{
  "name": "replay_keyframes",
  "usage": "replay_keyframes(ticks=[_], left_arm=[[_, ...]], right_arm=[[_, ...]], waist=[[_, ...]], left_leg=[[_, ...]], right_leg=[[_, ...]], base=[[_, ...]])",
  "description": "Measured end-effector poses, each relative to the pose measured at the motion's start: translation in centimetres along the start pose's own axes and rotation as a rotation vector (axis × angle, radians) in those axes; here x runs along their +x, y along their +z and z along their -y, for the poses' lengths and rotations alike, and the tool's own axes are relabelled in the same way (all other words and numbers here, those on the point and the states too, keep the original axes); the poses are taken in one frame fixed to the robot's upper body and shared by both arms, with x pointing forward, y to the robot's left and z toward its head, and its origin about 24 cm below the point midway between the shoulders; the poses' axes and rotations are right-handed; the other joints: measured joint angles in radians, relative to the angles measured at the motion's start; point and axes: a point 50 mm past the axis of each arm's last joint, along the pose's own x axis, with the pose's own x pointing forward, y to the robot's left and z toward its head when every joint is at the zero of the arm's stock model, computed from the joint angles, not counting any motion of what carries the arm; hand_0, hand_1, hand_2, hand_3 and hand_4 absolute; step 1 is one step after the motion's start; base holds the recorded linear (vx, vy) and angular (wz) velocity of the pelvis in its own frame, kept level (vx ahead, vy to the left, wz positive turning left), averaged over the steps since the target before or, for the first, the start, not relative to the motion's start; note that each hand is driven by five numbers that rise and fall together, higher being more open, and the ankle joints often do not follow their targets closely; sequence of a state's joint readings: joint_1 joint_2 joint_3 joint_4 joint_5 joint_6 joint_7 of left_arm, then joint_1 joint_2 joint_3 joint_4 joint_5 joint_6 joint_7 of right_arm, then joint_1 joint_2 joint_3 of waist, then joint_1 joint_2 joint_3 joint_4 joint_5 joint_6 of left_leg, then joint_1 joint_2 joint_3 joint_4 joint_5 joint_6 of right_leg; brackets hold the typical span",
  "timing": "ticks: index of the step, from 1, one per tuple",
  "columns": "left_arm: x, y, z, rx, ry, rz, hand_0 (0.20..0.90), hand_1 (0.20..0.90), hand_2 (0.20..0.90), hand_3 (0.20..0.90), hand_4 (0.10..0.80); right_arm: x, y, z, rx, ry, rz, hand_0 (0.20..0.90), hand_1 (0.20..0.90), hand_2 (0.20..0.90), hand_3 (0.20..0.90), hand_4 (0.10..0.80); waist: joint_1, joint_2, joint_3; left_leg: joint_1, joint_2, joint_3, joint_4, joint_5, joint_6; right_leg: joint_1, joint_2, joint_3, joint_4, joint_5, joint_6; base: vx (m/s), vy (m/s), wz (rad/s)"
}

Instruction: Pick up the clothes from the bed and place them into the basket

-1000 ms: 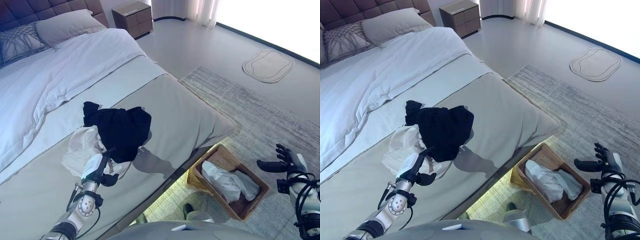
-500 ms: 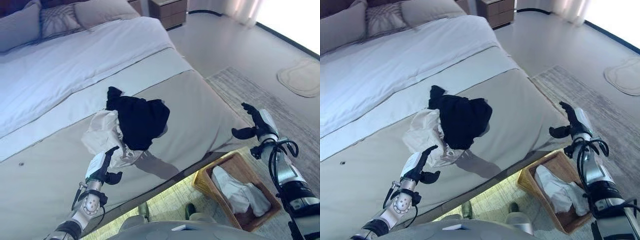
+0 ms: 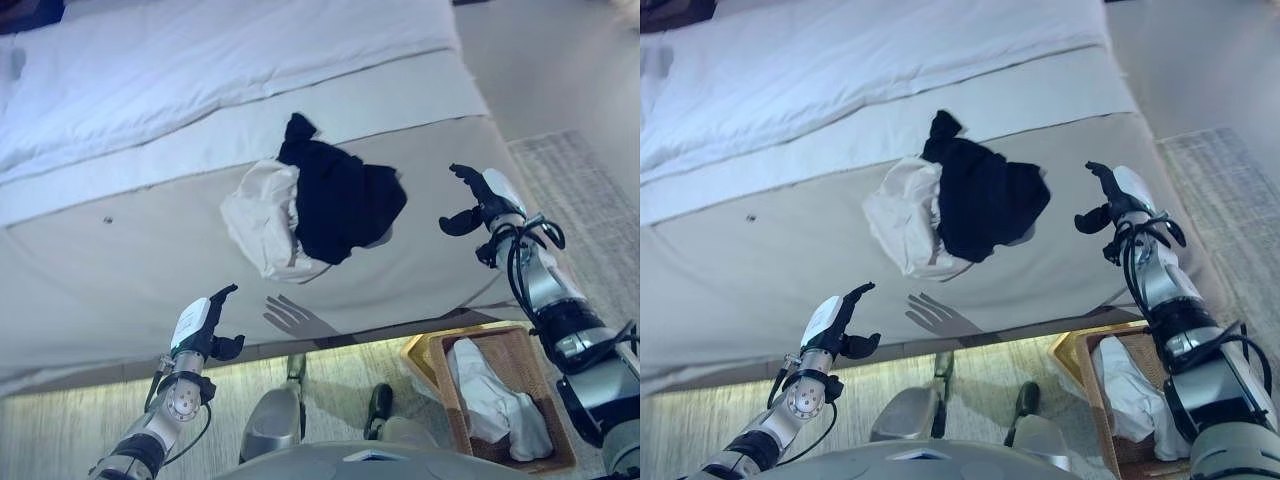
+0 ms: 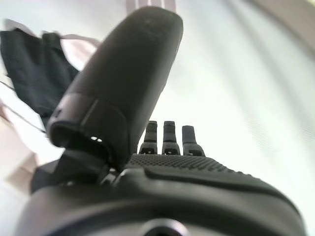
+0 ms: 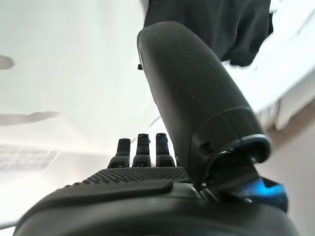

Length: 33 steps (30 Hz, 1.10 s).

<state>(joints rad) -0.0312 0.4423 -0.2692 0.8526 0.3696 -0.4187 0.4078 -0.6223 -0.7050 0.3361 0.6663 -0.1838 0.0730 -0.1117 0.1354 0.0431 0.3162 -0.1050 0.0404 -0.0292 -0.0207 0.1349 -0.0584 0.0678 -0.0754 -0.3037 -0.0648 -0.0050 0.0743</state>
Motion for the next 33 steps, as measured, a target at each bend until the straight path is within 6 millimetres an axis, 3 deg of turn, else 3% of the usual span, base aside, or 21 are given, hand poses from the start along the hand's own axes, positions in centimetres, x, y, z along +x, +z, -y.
replay_keyframes(ticks=[4, 8, 12, 15, 16, 22, 29, 30, 33], left_arm=[[0.8, 0.9, -1.3, 0.002, 0.026, 0.063, 0.900, 0.900, 0.900, 0.900, 0.800], [2.6, 2.7, -3.6, 0.026, 0.087, 0.150, 0.900, 0.900, 0.900, 0.900, 0.800], [3.0, 3.3, -4.1, 0.029, 0.110, 0.174, 0.900, 0.900, 0.900, 0.900, 0.800], [2.8, 3.6, -4.0, 0.026, 0.114, 0.199, 0.900, 0.900, 0.900, 0.900, 0.800], [2.6, 3.7, -4.1, 0.026, 0.114, 0.212, 0.900, 0.900, 0.900, 0.900, 0.800], [2.1, 4.6, -4.7, -0.006, 0.143, 0.280, 0.900, 0.900, 0.900, 0.900, 0.800], [2.1, 6.2, -5.5, -0.085, 0.199, 0.351, 0.900, 0.900, 0.900, 0.900, 0.800], [2.1, 6.4, -5.6, -0.094, 0.201, 0.360, 0.900, 0.900, 0.900, 0.900, 0.800], [2.1, 6.4, -5.7, -0.099, 0.210, 0.361, 0.900, 0.900, 0.900, 0.900, 0.800]], right_arm=[[1.4, 1.6, 2.1, 0.003, -0.049, -0.001, 0.900, 0.900, 0.900, 0.900, 0.800], [2.1, 3.2, 3.6, 0.009, -0.095, 0.022, 0.900, 0.900, 0.900, 0.900, 0.800], [2.7, 4.8, 4.0, 0.025, -0.106, 0.039, 0.900, 0.900, 0.900, 0.900, 0.800], [2.9, 4.7, 4.4, 0.044, -0.114, 0.001, 0.900, 0.900, 0.900, 0.900, 0.800], [3.0, 4.8, 4.7, 0.052, -0.122, -0.007, 0.900, 0.900, 0.900, 0.900, 0.800], [3.3, 6.1, 6.5, 0.059, -0.191, -0.015, 0.900, 0.900, 0.900, 0.900, 0.800], [3.8, 7.9, 8.9, 0.145, -0.286, -0.012, 0.900, 0.900, 0.900, 0.900, 0.800], [3.8, 7.9, 9.1, 0.157, -0.292, -0.017, 0.632, 0.632, 0.632, 0.587, 0.487], [3.9, 8.1, 9.5, 0.170, -0.312, -0.010, 0.300, 0.300, 0.300, 0.200, 0.100]], waist=[[0.041, 0.005, 0.101], [0.095, 0.003, 0.215], [0.129, 0.008, 0.240], [0.150, 0.008, 0.247], [0.152, 0.008, 0.247], [0.164, 0.010, 0.248], [0.167, 0.014, 0.250], [0.170, 0.015, 0.251], [0.171, 0.016, 0.251]], left_leg=[[-0.108, -0.014, -0.014, 0.106, -0.001, -0.002], [-0.175, -0.060, -0.032, 0.193, -0.025, 0.019], [-0.293, -0.097, -0.048, 0.337, -0.070, 0.033], [-0.358, -0.112, -0.060, 0.420, -0.107, 0.040], [-0.388, -0.114, -0.057, 0.451, -0.140, 0.036], [-0.538, -0.121, -0.059, 0.559, -0.142, 0.039], [-0.649, -0.112, -0.061, 0.602, -0.142, 0.038], [-0.661, -0.111, -0.063, 0.618, -0.142, 0.038], [-0.686, -0.111, -0.079, 0.661, -0.142, 0.038]], right_leg=[[-0.141, -0.046, -0.032, 0.237, -0.100, -0.019], [-0.271, -0.130, -0.039, 0.506, -0.204, -0.046], [-0.373, -0.186, -0.041, 0.661, -0.272, -0.056], [-0.423, -0.213, -0.049, 0.747, -0.316, -0.068], [-0.447, -0.220, -0.048, 0.775, -0.335, -0.063], [-0.601, -0.246, -0.032, 0.917, -0.368, -0.080], [-0.725, -0.245, -0.026, 1.000, -0.384, -0.106], [-0.736, -0.246, -0.025, 1.016, -0.392, -0.120], [-0.753, -0.245, -0.027, 1.052, -0.407, -0.133]], base=[[-0.052, 0.004, 0.30], [-0.008, 0.011, 0.30], [0.019, 0.001, 0.24], [0.068, -0.009, 0.27], [0.051, -0.008, 0.19], [-0.020, 0.034, 0.07], [-0.035, 0.010, 0.06], [-0.021, 0.000, 0.05], [-0.010, 0.002, 0.00]])
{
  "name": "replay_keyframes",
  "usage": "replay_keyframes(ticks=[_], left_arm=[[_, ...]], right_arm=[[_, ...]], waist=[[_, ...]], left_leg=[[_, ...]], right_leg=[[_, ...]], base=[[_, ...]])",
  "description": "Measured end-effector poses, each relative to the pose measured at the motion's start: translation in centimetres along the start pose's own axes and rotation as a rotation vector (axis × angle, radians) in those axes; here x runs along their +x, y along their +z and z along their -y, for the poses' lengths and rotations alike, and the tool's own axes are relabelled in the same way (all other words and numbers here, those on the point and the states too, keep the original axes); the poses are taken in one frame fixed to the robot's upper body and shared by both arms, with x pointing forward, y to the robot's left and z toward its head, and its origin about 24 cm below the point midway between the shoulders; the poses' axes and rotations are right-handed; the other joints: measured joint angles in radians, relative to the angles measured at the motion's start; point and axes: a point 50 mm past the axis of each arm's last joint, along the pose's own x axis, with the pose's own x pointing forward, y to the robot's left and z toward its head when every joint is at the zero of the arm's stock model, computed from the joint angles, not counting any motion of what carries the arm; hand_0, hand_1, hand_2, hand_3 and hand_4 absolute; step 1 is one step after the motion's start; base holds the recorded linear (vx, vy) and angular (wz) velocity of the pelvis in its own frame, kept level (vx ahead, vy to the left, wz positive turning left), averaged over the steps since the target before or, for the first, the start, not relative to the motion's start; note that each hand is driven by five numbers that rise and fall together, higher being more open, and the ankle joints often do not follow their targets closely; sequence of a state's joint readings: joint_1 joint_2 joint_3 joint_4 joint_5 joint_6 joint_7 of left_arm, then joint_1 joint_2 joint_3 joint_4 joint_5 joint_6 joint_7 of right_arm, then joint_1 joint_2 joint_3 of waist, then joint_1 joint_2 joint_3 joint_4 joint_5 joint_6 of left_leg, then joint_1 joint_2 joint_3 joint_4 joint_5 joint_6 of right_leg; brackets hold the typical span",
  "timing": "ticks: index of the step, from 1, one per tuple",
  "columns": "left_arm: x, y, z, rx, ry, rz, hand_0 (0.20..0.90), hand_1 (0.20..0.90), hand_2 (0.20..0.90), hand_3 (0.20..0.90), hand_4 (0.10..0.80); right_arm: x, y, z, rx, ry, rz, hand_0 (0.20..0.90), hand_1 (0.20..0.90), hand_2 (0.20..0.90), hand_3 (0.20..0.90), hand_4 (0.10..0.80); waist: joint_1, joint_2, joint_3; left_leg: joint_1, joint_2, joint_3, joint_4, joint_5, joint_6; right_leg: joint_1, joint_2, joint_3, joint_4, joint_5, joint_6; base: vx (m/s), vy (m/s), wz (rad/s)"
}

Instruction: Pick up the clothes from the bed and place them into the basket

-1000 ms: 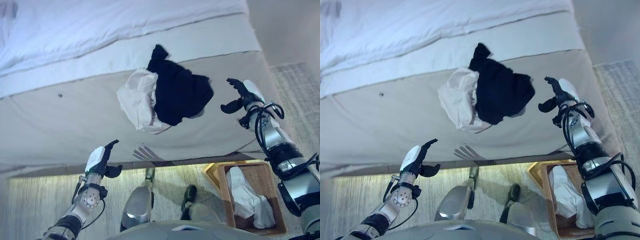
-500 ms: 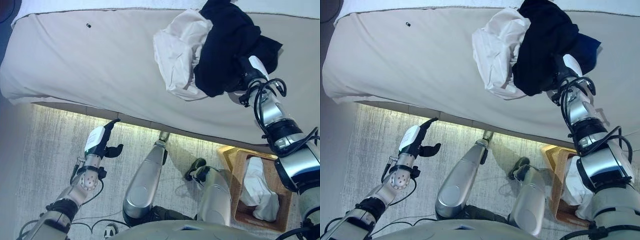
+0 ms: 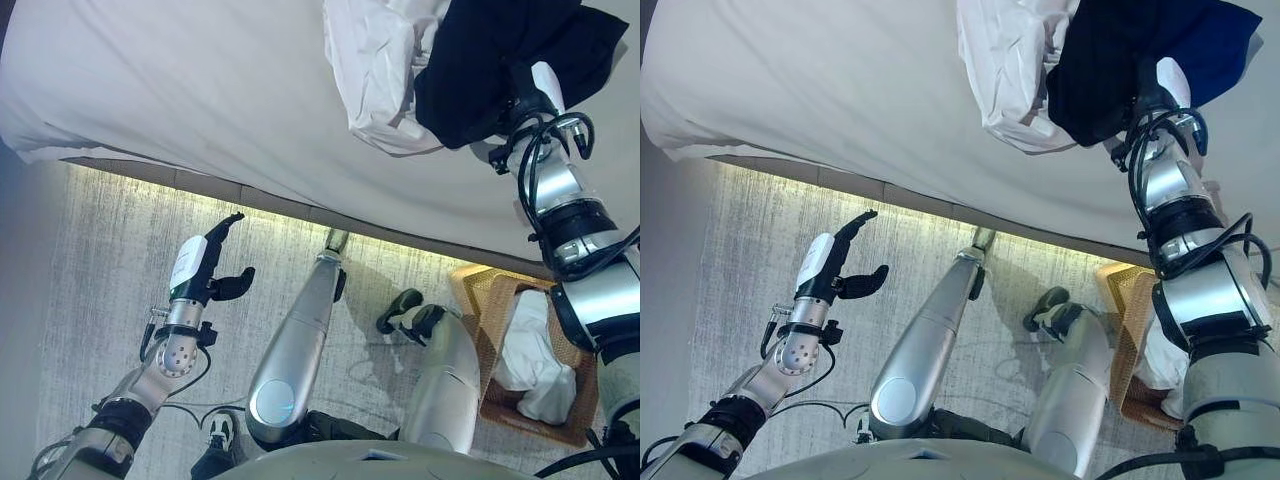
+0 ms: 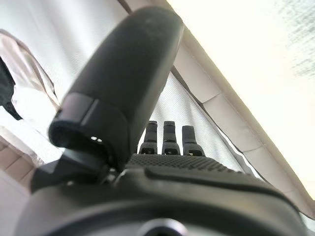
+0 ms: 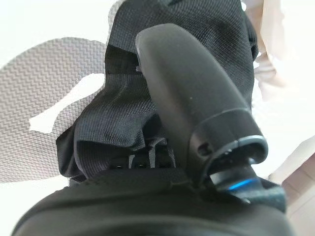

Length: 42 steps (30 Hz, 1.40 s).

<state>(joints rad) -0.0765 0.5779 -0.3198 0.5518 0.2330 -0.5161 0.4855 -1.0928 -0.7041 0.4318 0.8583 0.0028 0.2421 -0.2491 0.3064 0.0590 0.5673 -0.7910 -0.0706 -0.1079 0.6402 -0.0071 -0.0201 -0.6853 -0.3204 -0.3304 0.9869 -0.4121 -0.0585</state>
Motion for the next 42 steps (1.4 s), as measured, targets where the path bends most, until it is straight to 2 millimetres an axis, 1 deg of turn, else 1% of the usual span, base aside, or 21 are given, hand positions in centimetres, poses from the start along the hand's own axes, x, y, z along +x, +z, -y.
replay_keyframes(ticks=[4, 8, 14, 18, 20, 22, 23, 27, 29, 30, 32, 33, 34, 35, 36, 37, 38, 39, 40, 41, 42], left_arm=[[0.1, 0.4, -0.2, -0.007, 0.006, 0.028, 0.900, 0.900, 0.900, 0.900, 0.800], [0.2, 0.6, -0.2, -0.010, 0.015, 0.040, 0.900, 0.900, 0.900, 0.900, 0.800], [0.1, 0.6, -0.4, -0.009, 0.020, 0.044, 0.900, 0.900, 0.900, 0.900, 0.800], [0.0, 0.5, -0.4, -0.008, 0.010, 0.044, 0.900, 0.900, 0.900, 0.900, 0.800], [-0.3, 0.0, -0.2, 0.004, -0.008, 0.021, 0.900, 0.900, 0.900, 0.900, 0.800], [-0.7, -0.7, 0.1, 0.019, -0.023, -0.020, 0.900, 0.900, 0.900, 0.900, 0.800], [-0.9, -1.1, 0.2, 0.027, -0.030, -0.043, 0.900, 0.900, 0.900, 0.900, 0.800], [-2.2, -2.4, 0.4, 0.050, -0.052, -0.113, 0.900, 0.900, 0.900, 0.900, 0.800], [-2.6, -2.8, 0.5, 0.064, -0.065, -0.132, 0.900, 0.900, 0.900, 0.900, 0.800], [-2.8, -3.0, 0.6, 0.072, -0.071, -0.141, 0.900, 0.900, 0.900, 0.900, 0.800], [-2.8, -3.0, 0.7, 0.080, -0.075, -0.146, 0.900, 0.900, 0.900, 0.900, 0.800], [-2.8, -3.1, 0.7, 0.087, -0.075, -0.155, 0.900, 0.900, 0.900, 0.900, 0.800], [-2.7, -3.2, 0.6, 0.093, -0.073, -0.164, 0.900, 0.900, 0.900, 0.900, 0.800], [-2.5, -3.4, 0.7, 0.101, -0.074, -0.177, 0.900, 0.900, 0.900, 0.900, 0.800], [-2.4, -3.5, 0.7, 0.106, -0.071, -0.188, 0.900, 0.900, 0.900, 0.900, 0.800], [-2.5, -3.8, 0.5, 0.109, -0.063, -0.209, 0.900, 0.900, 0.900, 0.900, 0.800], [-2.5, -4.1, 0.3, 0.115, -0.054, -0.224, 0.900, 0.900, 0.900, 0.900, 0.800], [-2.4, -4.3, 0.4, 0.119, -0.057, -0.235, 0.900, 0.900, 0.900, 0.900, 0.800], [-2.3, -4.3, 0.4, 0.123, -0.057, -0.243, 0.900, 0.900, 0.900, 0.900, 0.800], [-2.7, -4.6, 0.4, 0.128, -0.065, -0.261, 0.900, 0.900, 0.900, 0.900, 0.800], [-2.7, -4.7, 0.4, 0.131, -0.063, -0.267, 0.900, 0.900, 0.900, 0.900, 0.800]], right_arm=[[0.3, 0.4, 1.3, 0.018, -0.053, 0.012, 0.300, 0.300, 0.300, 0.200, 0.100], [0.3, 0.2, 1.3, 0.035, -0.045, 0.006, 0.300, 0.300, 0.300, 0.200, 0.100], [0.2, -1.2, 0.7, 0.040, -0.006, -0.041, 0.300, 0.300, 0.300, 0.200, 0.100], [-0.1, -2.1, 0.0, 0.031, 0.032, -0.055, 0.300, 0.300, 0.300, 0.200, 0.100], [-0.2, -2.5, -0.2, 0.027, 0.052, -0.064, 0.300, 0.300, 0.300, 0.200, 0.100], [-0.2, -2.7, -0.2, 0.026, 0.062, -0.068, 0.300, 0.300, 0.300, 0.200, 0.100], [-0.2, -3.0, -0.3, 0.026, 0.069, -0.075, 0.300, 0.300, 0.300, 0.200, 0.100], [-0.3, -3.9, -0.5, 0.017, 0.094, -0.098, 0.300, 0.300, 0.300, 0.200, 0.100], [-0.3, -4.0, -0.4, 0.016, 0.098, -0.097, 0.300, 0.300, 0.300, 0.200, 0.100], [-0.3, -4.0, -0.3, 0.017, 0.102, -0.095, 0.300, 0.300, 0.300, 0.200, 0.100], [-0.2, -4.0, 0.3, 0.022, 0.094, -0.086, 0.300, 0.300, 0.300, 0.200, 0.100], [-0.2, -4.0, 0.8, 0.030, 0.080, -0.077, 0.300, 0.300, 0.300, 0.200, 0.100], [-0.1, -4.1, 1.3, 0.031, 0.068, -0.069, 0.300, 0.300, 0.300, 0.200, 0.100], [-0.1, -4.2, 1.7, 0.029, 0.056, -0.068, 0.300, 0.300, 0.300, 0.200, 0.100], [0.0, -4.3, 2.3, 0.026, 0.043, -0.064, 0.300, 0.300, 0.300, 0.200, 0.100], [0.0, -4.2, 2.8, 0.023, 0.030, -0.051, 0.300, 0.300, 0.300, 0.200, 0.100], [0.2, -3.8, 3.7, 0.023, 0.011, -0.033, 0.300, 0.300, 0.300, 0.200, 0.100], [0.3, -3.6, 4.5, 0.020, -0.008, -0.024, 0.300, 0.300, 0.300, 0.200, 0.100], [0.4, -3.4, 5.3, 0.017, -0.026, -0.018, 0.300, 0.300, 0.300, 0.200, 0.100], [0.4, -3.3, 5.6, 0.014, -0.035, -0.013, 0.300, 0.300, 0.300, 0.200, 0.100], [0.4, -3.3, 6.0, 0.010, -0.043, -0.009, 0.300, 0.300, 0.300, 0.200, 0.100]], waist=[[-0.002, 0.001, 0.000], [-0.007, 0.000, 0.000], [-0.005, 0.000, 0.000], [-0.007, 0.000, 0.000], [-0.011, 0.000, 0.000], [-0.015, 0.000, 0.000], [-0.018, -0.001, 0.000], [-0.032, -0.003, -0.001], [-0.035, -0.005, -0.002], [-0.036, -0.007, -0.004], [-0.037, -0.010, -0.005], [-0.038, -0.012, -0.006], [-0.041, -0.014, -0.008], [-0.042, -0.017, -0.009], [-0.045, -0.021, -0.011], [-0.045, -0.033, -0.023], [-0.062, -0.048, -0.038], [-0.069, -0.050, -0.039], [-0.073, -0.051, -0.039], [-0.076, -0.060, -0.053], [-0.097, -0.080, -0.090]], left_leg=[[-0.029, 0.000, -0.005, 0.027, 0.000, 0.000], [-0.026, 0.000, -0.005, 0.038, -0.002, -0.003], [0.010, 0.000, 0.002, 0.057, -0.010, -0.005], [0.079, -0.001, 0.013, 0.053, -0.025, -0.003], [0.134, 0.000, 0.022, 0.038, -0.033, -0.001], [0.194, 0.001, 0.031, -0.011, -0.030, -0.006], [0.227, 0.002, 0.037, -0.038, -0.027, -0.004], [0.349, 0.005, 0.049, -0.135, -0.026, -0.004], [0.402, 0.020, 0.060, -0.182, -0.026, -0.004], [0.438, 0.024, 0.069, -0.218, -0.026, -0.004], [0.491, 0.033, 0.089, -0.261, -0.023, 0.000], [0.522, 0.036, 0.103, -0.274, -0.006, 0.013], [0.547, 0.038, 0.105, -0.285, -0.005, 0.013], [0.577, 0.036, 0.110, -0.301, -0.005, 0.014], [0.605, 0.037, 0.118, -0.319, -0.004, 0.015], [0.628, 0.036, 0.130, -0.340, 0.008, 0.024], [0.648, 0.038, 0.137, -0.358, 0.009, 0.024], [0.676, 0.040, 0.142, -0.373, 0.014, 0.025], [0.713, 0.047, 0.147, -0.390, 0.014, 0.025], [0.739, 0.048, 0.155, -0.410, 0.014, 0.026], [0.746, 0.049, 0.165, -0.429, 0.013, 0.026]], right_leg=[[-0.027, 0.000, 0.002, 0.027, -0.006, -0.005], [-0.023, 0.002, 0.006, 0.030, -0.007, -0.005], [0.019, 0.002, 0.015, 0.027, -0.005, -0.010], [0.089, -0.001, 0.021, 0.006, -0.005, -0.010], [0.141, -0.001, 0.026, -0.014, -0.008, -0.004], [0.191, 0.001, 0.025, -0.054, -0.007, -0.004], [0.219, 0.001, 0.026, -0.080, -0.002, -0.012], [0.328, 0.021, 0.029, -0.178, 0.002, 0.002], [0.377, 0.027, 0.031, -0.232, 0.003, 0.001], [0.407, 0.035, 0.036, -0.270, 0.008, 0.007], [0.452, 0.053, 0.046, -0.317, 0.027, 0.030], [0.486, 0.055, 0.047, -0.347, 0.052, 0.040], [0.509, 0.055, 0.049, -0.366, 0.063, 0.049], [0.537, 0.059, 0.055, -0.390, 0.073, 0.064], [0.562, 0.062, 0.058, -0.415, 0.087, 0.069], [0.582, 0.068, 0.070, -0.443, 0.109, 0.086], [0.608, 0.075, 0.072, -0.476, 0.126, 0.099], [0.638, 0.081, 0.072, -0.504, 0.147, 0.113], [0.675, 0.090, 0.073, -0.538, 0.160, 0.116], [0.708, 0.095, 0.072, -0.570, 0.167, 0.124], [0.711, 0.098, 0.076, -0.606, 0.171, 0.130]], base=[[-0.016, 0.004, 0.00], [0.003, 0.012, -0.03], [-0.002, 0.014, -0.03], [0.038, 0.032, -0.06], [0.042, 0.038, -0.09], [-0.032, 0.060, -0.11], [-0.020, 0.055, -0.11], [0.054, 0.036, -0.10], [0.044, 0.038, -0.17], [0.041, 0.045, -0.25], [0.054, 0.032, -0.26], [0.079, 0.015, -0.22], [0.111, 0.011, -0.23], [0.086, 0.008, -0.17], [0.123, 0.006, -0.21], [0.120, 0.008, -0.23], [0.150, 0.006, -0.23], [0.081, 0.007, -0.24], [0.064, 0.006, -0.26], [0.040, 0.003, -0.28], [0.042, -0.003, -0.19]])
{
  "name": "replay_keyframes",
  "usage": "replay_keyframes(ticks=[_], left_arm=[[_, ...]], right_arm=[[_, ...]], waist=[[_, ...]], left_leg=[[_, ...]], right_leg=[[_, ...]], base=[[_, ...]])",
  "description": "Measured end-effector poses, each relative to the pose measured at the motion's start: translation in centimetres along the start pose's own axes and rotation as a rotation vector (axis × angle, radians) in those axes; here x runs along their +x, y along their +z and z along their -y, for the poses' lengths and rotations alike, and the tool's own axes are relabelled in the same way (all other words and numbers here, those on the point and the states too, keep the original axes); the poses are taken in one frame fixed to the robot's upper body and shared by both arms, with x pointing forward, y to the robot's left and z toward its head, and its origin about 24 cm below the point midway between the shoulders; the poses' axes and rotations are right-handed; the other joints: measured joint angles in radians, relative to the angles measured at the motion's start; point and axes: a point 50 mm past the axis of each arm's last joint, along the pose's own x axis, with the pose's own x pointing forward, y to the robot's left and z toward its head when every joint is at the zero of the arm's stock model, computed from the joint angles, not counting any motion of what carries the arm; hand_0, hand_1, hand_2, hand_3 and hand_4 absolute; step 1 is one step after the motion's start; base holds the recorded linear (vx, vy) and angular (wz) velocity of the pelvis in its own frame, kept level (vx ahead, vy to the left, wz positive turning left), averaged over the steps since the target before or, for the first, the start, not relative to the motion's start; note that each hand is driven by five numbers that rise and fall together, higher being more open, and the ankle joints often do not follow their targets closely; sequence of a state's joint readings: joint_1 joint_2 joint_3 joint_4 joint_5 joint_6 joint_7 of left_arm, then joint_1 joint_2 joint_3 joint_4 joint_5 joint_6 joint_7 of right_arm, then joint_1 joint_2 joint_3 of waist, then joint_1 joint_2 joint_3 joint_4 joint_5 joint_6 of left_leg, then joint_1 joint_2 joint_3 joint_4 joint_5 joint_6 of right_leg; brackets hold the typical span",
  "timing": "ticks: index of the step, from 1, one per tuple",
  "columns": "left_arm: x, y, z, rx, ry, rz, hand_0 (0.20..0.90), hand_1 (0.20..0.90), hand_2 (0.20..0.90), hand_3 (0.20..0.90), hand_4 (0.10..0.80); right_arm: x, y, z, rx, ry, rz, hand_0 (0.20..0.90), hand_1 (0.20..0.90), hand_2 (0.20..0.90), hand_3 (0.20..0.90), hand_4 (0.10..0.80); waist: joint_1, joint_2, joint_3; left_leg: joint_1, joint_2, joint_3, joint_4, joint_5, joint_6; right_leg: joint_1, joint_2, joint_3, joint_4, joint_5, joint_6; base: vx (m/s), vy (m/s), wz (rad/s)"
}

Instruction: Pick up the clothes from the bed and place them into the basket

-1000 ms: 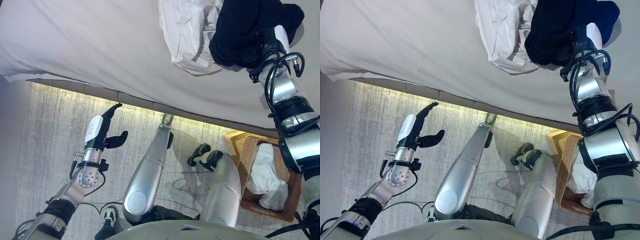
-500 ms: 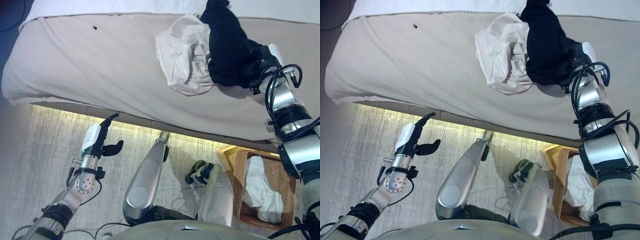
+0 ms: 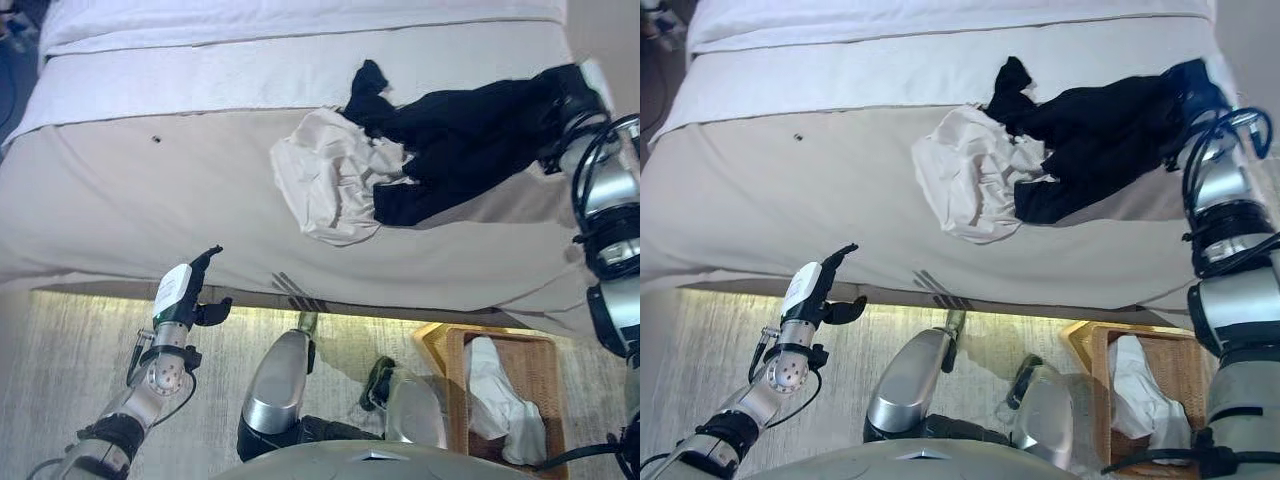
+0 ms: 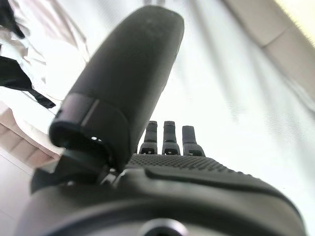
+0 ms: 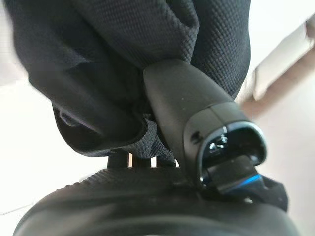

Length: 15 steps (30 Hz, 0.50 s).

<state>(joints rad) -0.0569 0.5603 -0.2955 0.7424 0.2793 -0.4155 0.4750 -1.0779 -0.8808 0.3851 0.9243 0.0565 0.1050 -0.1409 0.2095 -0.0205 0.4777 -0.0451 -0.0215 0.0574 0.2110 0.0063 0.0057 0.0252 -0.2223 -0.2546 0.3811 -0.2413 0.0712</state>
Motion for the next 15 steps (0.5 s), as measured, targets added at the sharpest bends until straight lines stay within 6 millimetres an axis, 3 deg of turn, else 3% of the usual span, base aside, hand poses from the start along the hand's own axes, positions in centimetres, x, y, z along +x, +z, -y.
replay_keyframes(ticks=[3, 7, 9, 11, 12, 13, 15], left_arm=[[0.4, -0.4, 0.3, 0.020, -0.011, -0.026, 0.900, 0.900, 0.900, 0.900, 0.800], [0.2, -0.8, 0.5, 0.027, -0.019, -0.052, 0.900, 0.900, 0.900, 0.900, 0.800], [0.3, -0.7, 0.6, 0.030, -0.021, -0.045, 0.900, 0.900, 0.900, 0.900, 0.800], [0.4, -0.6, 0.8, 0.030, -0.022, -0.046, 0.900, 0.900, 0.900, 0.900, 0.800], [0.4, -0.8, 0.6, 0.037, -0.021, -0.053, 0.900, 0.900, 0.900, 0.900, 0.800], [0.4, -1.0, 0.8, 0.038, -0.025, -0.068, 0.900, 0.900, 0.900, 0.900, 0.800], [0.2, -0.7, 1.5, 0.026, -0.044, -0.059, 0.900, 0.900, 0.900, 0.900, 0.800]], right_arm=[[0.1, 0.9, 2.5, -0.014, -0.057, 0.053, 0.300, 0.300, 0.300, 0.200, 0.100], [0.0, 1.1, 4.1, -0.033, -0.095, 0.071, 0.300, 0.300, 0.300, 0.200, 0.100], [-0.1, 1.7, 5.2, -0.046, -0.120, 0.104, 0.300, 0.300, 0.300, 0.200, 0.100], [-0.3, 2.3, 5.8, -0.056, -0.133, 0.138, 0.300, 0.300, 0.300, 0.200, 0.100], [-0.4, 2.7, 5.9, -0.057, -0.134, 0.155, 0.300, 0.300, 0.300, 0.200, 0.100], [-0.5, 3.0, 6.1, -0.057, -0.137, 0.171, 0.300, 0.300, 0.300, 0.200, 0.100], [-0.6, 2.8, 6.5, -0.067, -0.145, 0.169, 0.300, 0.300, 0.300, 0.200, 0.100]], waist=[[-0.039, -0.022, -0.055], [-0.096, -0.062, -0.127], [-0.117, -0.063, -0.136], [-0.152, -0.050, -0.145], [-0.165, -0.063, -0.155], [-0.176, -0.075, -0.169], [-0.201, -0.057, -0.184]], left_leg=[[0.045, 0.017, 0.021, -0.062, 0.009, 0.013], [0.110, 0.021, 0.053, -0.122, 0.013, 0.019], [0.151, 0.031, 0.075, -0.155, 0.013, 0.019], [0.177, 0.065, 0.090, -0.181, 0.013, 0.023], [0.178, 0.066, 0.104, -0.184, 0.012, 0.023], [0.182, 0.058, 0.113, -0.184, 0.011, 0.021], [0.193, 0.087, 0.116, -0.178, 0.016, 0.011]], right_leg=[[0.052, 0.031, 0.007, -0.088, 0.051, 0.003], [0.076, 0.038, 0.032, -0.118, 0.068, 0.010], [0.075, 0.044, 0.055, -0.086, 0.072, 0.015], [-0.013, 0.062, 0.062, 0.010, 0.038, 0.015], [-0.014, 0.080, 0.075, -0.130, 0.060, -0.001], [-0.005, 0.093, 0.083, -0.228, 0.163, -0.022], [0.040, 0.128, 0.084, -0.305, 0.243, -0.028]], base=[[0.021, -0.016, -0.25], [0.021, -0.012, -0.30], [0.023, 0.000, -0.38], [0.016, -0.005, -0.43], [0.002, -0.010, -0.44], [-0.003, -0.008, -0.32], [-0.016, 0.001, -0.35]])
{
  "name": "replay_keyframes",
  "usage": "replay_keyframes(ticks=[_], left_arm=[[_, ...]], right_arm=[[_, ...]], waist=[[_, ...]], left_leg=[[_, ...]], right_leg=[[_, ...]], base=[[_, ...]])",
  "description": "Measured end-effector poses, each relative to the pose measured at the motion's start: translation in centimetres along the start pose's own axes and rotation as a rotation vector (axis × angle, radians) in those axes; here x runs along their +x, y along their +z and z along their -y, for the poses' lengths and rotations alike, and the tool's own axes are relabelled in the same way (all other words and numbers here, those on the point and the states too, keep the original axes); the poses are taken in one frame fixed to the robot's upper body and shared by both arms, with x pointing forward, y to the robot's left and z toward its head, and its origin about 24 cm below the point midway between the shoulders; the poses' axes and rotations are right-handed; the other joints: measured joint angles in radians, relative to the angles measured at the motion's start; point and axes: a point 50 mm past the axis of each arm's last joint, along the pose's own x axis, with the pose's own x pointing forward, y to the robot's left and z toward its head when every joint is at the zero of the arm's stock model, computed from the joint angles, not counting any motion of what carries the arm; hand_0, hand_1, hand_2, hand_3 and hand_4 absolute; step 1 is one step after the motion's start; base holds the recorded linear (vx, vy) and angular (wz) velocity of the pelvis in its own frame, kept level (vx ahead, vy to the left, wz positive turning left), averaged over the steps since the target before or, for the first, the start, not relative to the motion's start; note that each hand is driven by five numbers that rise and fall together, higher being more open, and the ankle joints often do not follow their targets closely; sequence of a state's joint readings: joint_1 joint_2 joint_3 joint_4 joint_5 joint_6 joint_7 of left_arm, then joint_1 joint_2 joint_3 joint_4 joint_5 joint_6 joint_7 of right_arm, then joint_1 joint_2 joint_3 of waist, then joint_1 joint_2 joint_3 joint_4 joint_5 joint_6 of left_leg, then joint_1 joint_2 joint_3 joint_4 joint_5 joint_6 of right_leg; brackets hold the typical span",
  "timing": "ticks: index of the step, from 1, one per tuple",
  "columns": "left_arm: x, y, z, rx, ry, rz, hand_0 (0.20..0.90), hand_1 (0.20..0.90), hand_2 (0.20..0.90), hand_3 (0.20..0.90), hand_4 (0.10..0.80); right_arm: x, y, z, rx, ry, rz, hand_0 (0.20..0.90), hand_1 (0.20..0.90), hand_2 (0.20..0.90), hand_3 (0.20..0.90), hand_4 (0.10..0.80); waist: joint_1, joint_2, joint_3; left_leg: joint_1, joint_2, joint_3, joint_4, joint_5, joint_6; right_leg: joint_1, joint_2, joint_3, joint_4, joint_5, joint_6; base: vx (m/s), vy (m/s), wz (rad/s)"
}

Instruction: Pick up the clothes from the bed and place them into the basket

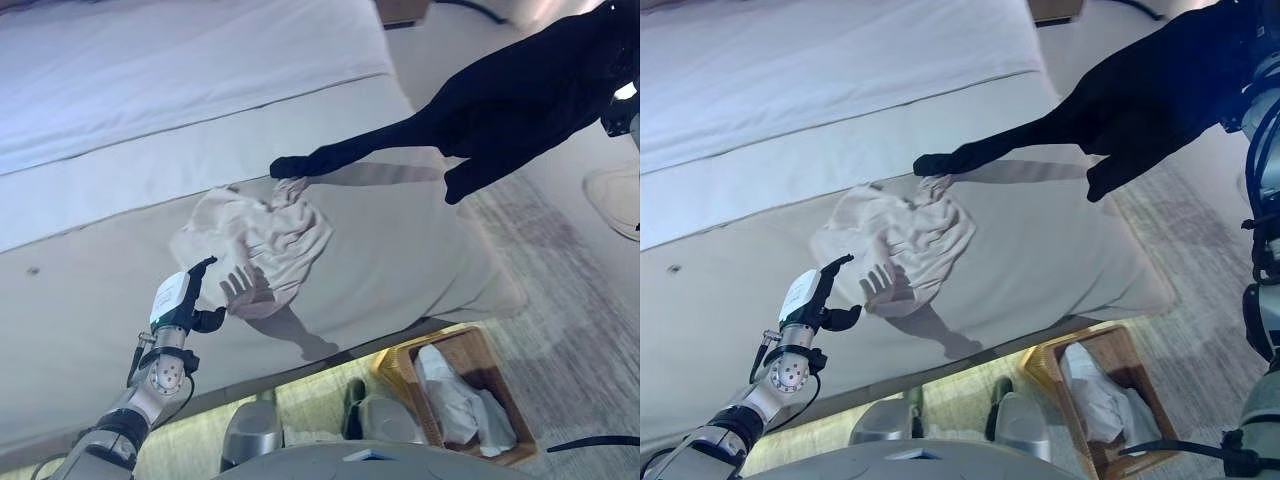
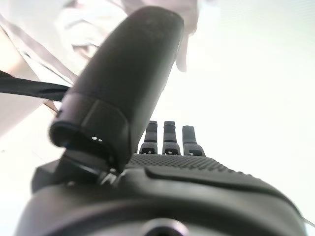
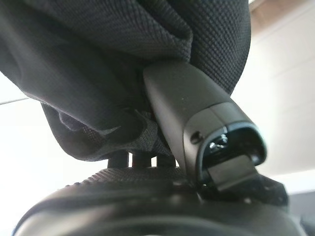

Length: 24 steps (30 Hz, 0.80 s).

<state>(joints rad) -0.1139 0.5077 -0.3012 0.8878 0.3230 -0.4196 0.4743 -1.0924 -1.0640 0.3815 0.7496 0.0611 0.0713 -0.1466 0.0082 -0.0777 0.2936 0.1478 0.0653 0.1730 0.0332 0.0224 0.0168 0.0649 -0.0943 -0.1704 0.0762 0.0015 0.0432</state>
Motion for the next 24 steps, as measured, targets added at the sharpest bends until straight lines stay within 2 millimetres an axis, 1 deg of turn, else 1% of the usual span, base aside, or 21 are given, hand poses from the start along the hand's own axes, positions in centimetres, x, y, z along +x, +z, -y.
replay_keyframes(ticks=[2, 3, 4, 5, 6, 7, 9, 10, 12, 13, 14, 16, 20, 23, 24], left_arm=[[0.2, 0.4, 0.3, -0.002, -0.005, 0.016, 0.900, 0.900, 0.900, 0.900, 0.800], [0.2, 0.5, 0.3, -0.005, -0.005, 0.019, 0.900, 0.900, 0.900, 0.900, 0.800], [0.2, 0.6, 0.5, -0.009, -0.008, 0.021, 0.900, 0.900, 0.900, 0.900, 0.800], [0.1, 0.8, 0.8, -0.015, -0.016, 0.029, 0.900, 0.900, 0.900, 0.900, 0.800], [-0.1, 0.7, 0.9, -0.017, -0.021, 0.030, 0.900, 0.900, 0.900, 0.900, 0.800], [-0.1, 0.5, 0.8, -0.011, -0.021, 0.024, 0.900, 0.900, 0.900, 0.900, 0.800], [-0.1, 0.5, 0.9, -0.003, -0.030, 0.024, 0.900, 0.900, 0.900, 0.900, 0.800], [-0.2, 0.4, 0.9, 0.002, -0.035, 0.023, 0.900, 0.900, 0.900, 0.900, 0.800], [-0.1, 0.3, 0.7, 0.007, -0.032, 0.023, 0.900, 0.900, 0.900, 0.900, 0.800], [0.0, 0.3, 0.6, 0.009, -0.031, 0.022, 0.900, 0.900, 0.900, 0.900, 0.800], [0.0, 0.2, 0.7, 0.011, -0.038, 0.019, 0.900, 0.900, 0.900, 0.900, 0.800], [-0.1, 0.2, 0.7, 0.012, -0.049, 0.018, 0.900, 0.900, 0.900, 0.900, 0.800], [-0.1, 0.2, 0.8, 0.010, -0.061, 0.023, 0.900, 0.900, 0.900, 0.900, 0.800], [-0.2, 0.4, 0.8, 0.002, -0.065, 0.042, 0.900, 0.900, 0.900, 0.900, 0.800], [-0.2, 0.4, 0.8, 0.002, -0.065, 0.042, 0.900, 0.900, 0.900, 0.900, 0.800]], right_arm=[[-0.1, -0.3, 1.7, -0.033, -0.034, 0.002, 0.300, 0.300, 0.300, 0.200, 0.100], [-0.1, -0.4, 2.5, -0.039, -0.053, 0.000, 0.300, 0.300, 0.300, 0.200, 0.100], [-0.2, -0.5, 3.3, -0.052, -0.071, 0.000, 0.300, 0.300, 0.300, 0.200, 0.100], [-0.4, -0.7, 4.4, -0.072, -0.091, -0.001, 0.300, 0.300, 0.300, 0.200, 0.100], [-0.7, -1.0, 4.8, -0.071, -0.102, -0.002, 0.300, 0.300, 0.300, 0.200, 0.100], [-0.9, -1.3, 4.8, -0.070, -0.100, -0.006, 0.300, 0.300, 0.300, 0.200, 0.100], [-1.4, -2.0, 5.2, -0.083, -0.101, -0.014, 0.300, 0.300, 0.300, 0.200, 0.100], [-1.7, -2.4, 5.3, -0.075, -0.106, -0.022, 0.300, 0.300, 0.300, 0.200, 0.100], [-2.3, -3.5, 5.6, -0.079, -0.112, -0.045, 0.300, 0.300, 0.300, 0.200, 0.100], [-2.8, -4.5, 5.9, -0.082, -0.118, -0.073, 0.300, 0.300, 0.300, 0.200, 0.100], [-3.1, -5.1, 5.9, -0.083, -0.119, -0.090, 0.300, 0.300, 0.300, 0.200, 0.100], [-4.0, -6.5, 6.0, -0.091, -0.116, -0.124, 0.300, 0.300, 0.300, 0.200, 0.100], [-5.8, -9.3, 5.7, -0.125, -0.085, -0.200, 0.300, 0.300, 0.300, 0.200, 0.100], [-7.7, -11.9, 5.8, -0.162, -0.063, -0.278, 0.300, 0.300, 0.300, 0.200, 0.100], [-7.7, -11.9, 5.8, -0.162, -0.063, -0.278, 0.300, 0.300, 0.300, 0.200, 0.100]], waist=[[-0.020, -0.001, -0.004], [-0.023, -0.001, -0.005], [-0.037, 0.002, -0.010], [-0.050, 0.027, -0.026], [-0.063, 0.053, -0.040], [-0.075, 0.052, -0.041], [-0.106, 0.051, -0.042], [-0.115, 0.052, -0.049], [-0.135, 0.051, -0.056], [-0.146, 0.049, -0.059], [-0.150, 0.048, -0.060], [-0.170, 0.046, -0.062], [-0.192, 0.046, -0.062], [-0.212, 0.051, -0.067], [-0.212, 0.051, -0.067]], left_leg=[[-0.004, 0.005, 0.012, 0.034, -0.005, -0.008], [-0.024, 0.007, 0.024, 0.071, -0.023, -0.024], [-0.034, 0.003, 0.020, 0.064, -0.062, -0.030], [-0.019, 0.004, 0.020, -0.026, -0.042, -0.031], [-0.007, 0.018, 0.040, -0.060, -0.012, -0.045], [0.006, 0.018, 0.042, -0.073, -0.007, -0.052], [0.023, 0.004, 0.051, -0.079, -0.007, -0.053], [0.029, 0.001, 0.060, -0.086, -0.007, -0.053], [0.042, 0.001, 0.077, -0.112, -0.007, -0.053], [0.046, -0.001, 0.090, -0.121, -0.007, -0.053], [0.048, -0.003, 0.098, -0.121, -0.007, -0.053], [0.050, -0.010, 0.106, -0.121, -0.007, -0.052], [0.049, -0.009, 0.133, -0.122, -0.008, -0.052], [0.050, 0.005, 0.138, -0.122, -0.021, -0.056], [0.050, 0.005, 0.138, -0.122, -0.021, -0.056]], right_leg=[[0.026, 0.007, 0.018, -0.046, 0.014, -0.020], [0.027, 0.004, 0.033, -0.052, 0.020, -0.030], [0.025, 0.001, 0.049, -0.056, 0.021, -0.030], [0.010, 0.017, 0.055, -0.059, 0.020, -0.030], [0.001, 0.040, 0.072, -0.065, 0.020, -0.030], [0.002, 0.041, 0.081, -0.066, 0.021, -0.029], [0.010, 0.037, 0.091, -0.069, 0.021, -0.029], [0.010, 0.035, 0.104, -0.075, 0.025, -0.023], [0.010, 0.037, 0.117, -0.089, 0.027, -0.020], [0.008, 0.038, 0.132, -0.101, 0.032, -0.012], [0.009, 0.037, 0.137, -0.107, 0.037, -0.005], [0.006, 0.037, 0.154, -0.112, 0.037, -0.004], [-0.009, 0.043, 0.184, -0.113, 0.038, -0.004], [-0.011, 0.058, 0.189, -0.113, 0.037, -0.003], [-0.011, 0.058, 0.189, -0.113, 0.037, -0.003]], base=[[-0.022, 0.017, -0.35], [-0.012, 0.025, -0.32], [-0.008, 0.030, -0.33], [-0.002, 0.031, -0.38], [-0.006, 0.027, -0.39], [-0.012, 0.021, -0.38], [-0.015, 0.015, -0.27], [-0.017, 0.013, -0.33], [-0.021, 0.010, -0.28], [-0.020, 0.009, -0.26], [-0.013, 0.007, -0.27], [-0.011, 0.000, -0.19], [0.006, -0.005, -0.21], [0.021, -0.010, -0.07], [0.027, -0.020, -0.10]])
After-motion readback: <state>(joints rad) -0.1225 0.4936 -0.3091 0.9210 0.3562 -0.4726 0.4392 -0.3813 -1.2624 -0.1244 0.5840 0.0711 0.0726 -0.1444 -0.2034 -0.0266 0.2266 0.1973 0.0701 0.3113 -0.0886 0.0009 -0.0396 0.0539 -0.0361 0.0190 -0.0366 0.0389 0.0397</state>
